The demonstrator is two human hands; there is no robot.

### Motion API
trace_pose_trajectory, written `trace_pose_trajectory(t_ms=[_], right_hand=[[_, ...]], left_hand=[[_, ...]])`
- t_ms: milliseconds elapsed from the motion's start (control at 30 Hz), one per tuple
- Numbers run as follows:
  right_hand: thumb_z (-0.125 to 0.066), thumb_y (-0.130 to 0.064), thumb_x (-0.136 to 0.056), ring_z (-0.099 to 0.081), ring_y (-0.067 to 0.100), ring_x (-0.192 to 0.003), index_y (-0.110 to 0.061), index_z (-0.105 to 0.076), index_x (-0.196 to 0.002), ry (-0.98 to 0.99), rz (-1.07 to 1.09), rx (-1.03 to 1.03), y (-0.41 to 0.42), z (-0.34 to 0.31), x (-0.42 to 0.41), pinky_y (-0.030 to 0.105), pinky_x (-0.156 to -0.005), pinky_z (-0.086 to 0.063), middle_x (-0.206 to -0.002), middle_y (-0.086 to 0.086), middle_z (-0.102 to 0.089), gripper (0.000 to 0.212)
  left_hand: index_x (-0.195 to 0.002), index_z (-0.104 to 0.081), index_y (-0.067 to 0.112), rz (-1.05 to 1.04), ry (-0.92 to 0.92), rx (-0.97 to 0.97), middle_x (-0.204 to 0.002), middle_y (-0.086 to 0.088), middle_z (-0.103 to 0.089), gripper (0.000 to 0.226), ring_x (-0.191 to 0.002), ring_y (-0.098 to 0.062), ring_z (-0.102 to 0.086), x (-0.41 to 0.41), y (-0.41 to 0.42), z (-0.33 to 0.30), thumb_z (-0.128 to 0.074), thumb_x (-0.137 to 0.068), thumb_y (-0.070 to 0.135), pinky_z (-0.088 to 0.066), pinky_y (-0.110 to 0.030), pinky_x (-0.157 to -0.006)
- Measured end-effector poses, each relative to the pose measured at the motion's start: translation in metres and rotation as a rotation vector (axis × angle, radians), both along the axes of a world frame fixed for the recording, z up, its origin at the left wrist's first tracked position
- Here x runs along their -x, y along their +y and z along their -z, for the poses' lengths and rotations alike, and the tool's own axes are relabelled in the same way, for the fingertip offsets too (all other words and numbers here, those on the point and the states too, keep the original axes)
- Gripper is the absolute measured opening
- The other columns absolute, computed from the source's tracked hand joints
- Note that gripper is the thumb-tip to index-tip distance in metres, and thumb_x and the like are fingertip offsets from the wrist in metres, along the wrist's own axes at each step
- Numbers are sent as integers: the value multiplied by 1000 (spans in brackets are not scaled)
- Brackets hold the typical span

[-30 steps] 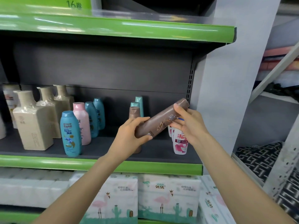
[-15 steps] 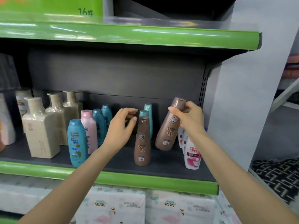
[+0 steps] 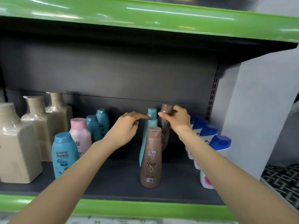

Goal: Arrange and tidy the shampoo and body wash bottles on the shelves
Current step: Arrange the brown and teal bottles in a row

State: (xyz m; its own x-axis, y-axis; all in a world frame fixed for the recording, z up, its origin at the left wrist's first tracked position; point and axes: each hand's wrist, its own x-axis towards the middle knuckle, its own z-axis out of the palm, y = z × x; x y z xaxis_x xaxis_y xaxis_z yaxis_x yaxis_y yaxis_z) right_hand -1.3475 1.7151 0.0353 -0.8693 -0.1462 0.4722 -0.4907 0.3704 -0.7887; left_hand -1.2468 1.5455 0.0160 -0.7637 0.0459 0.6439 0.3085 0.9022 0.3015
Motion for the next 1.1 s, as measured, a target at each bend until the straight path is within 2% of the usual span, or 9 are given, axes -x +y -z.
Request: trace_pose_trajectory(t_ms=[100,167,267,400,500,567,700,867,1100], right_hand=[[-80,-32,-73,-64,19,-88,-17,-63,-87,-18,-66,-27,-10,4,8,37,-80,-54,-86,0,-66,26],[-79,-32,-74,-60,15,-82,-16,-64,-86,-36,-93,-40,-15,8,13,30,-73,-52,-78,-4,-62,25],[-77,-31,-77,-59,13,-82,-8,-68,-94,-44,-110,-72,-22,14,17,19,-69,-41,-88,1,-66,30],[-70,-21,-83,-57,14,-84,-8,-66,-90,-33,-149,-103,-27,14,18,17,-63,-40,-92,6,-66,15],[-70,-15,-83,-54,10,-71,-13,-64,-84,-44,-193,-84,-28,13,19,4,-47,-36,-84,3,-62,6],[-70,-12,-82,-53,4,-65,-11,-66,-87,-71,-226,-44,-29,13,20,3,-43,-36,-82,4,-63,6],[-66,-6,-84,-59,13,-77,-13,-68,-93,-113,-273,-68,-33,13,25,6,-46,-41,-93,8,-67,12],[-72,-5,-79,-65,20,-90,-23,-69,-85,-135,-393,-34,-34,7,28,29,-72,-53,-96,9,-71,19],[-74,-10,-79,-65,25,-93,-16,-67,-92,-121,-349,-24,-35,7,30,30,-68,-50,-95,9,-69,16]], left_hand=[[-121,-61,20,59,9,-16,-124,0,-61,48,-117,-15,-53,3,-1,2,-44,-86,-8,-31,-15,-100],[-118,-62,19,104,14,-67,-117,3,-64,43,-111,-12,-56,3,0,3,-46,-87,-6,-36,-15,-98],[-112,-64,20,148,-6,-146,-104,9,-67,29,-97,-6,-62,6,-1,2,-54,-90,4,-45,-20,-92],[-106,-65,20,180,-23,-209,-96,6,-71,21,-88,-6,-65,9,-1,1,-61,-88,11,-48,-18,-87],[-104,-67,20,186,-17,-258,-91,5,-71,20,-84,-5,-65,9,-1,1,-64,-86,10,-49,-15,-83],[-104,-67,21,185,-27,-284,-91,5,-71,21,-83,-4,-65,8,-1,1,-63,-87,9,-49,-13,-82],[-103,-67,21,182,-36,-295,-92,6,-71,21,-83,0,-64,7,-2,1,-62,-88,8,-46,-9,-81],[-102,-68,22,168,-40,-315,-91,11,-70,20,-84,-1,-63,6,-2,1,-60,-89,9,-46,-9,-80],[-102,-68,21,163,-38,-308,-89,16,-67,19,-84,0,-62,5,0,-1,-60,-89,9,-45,-7,-80]])
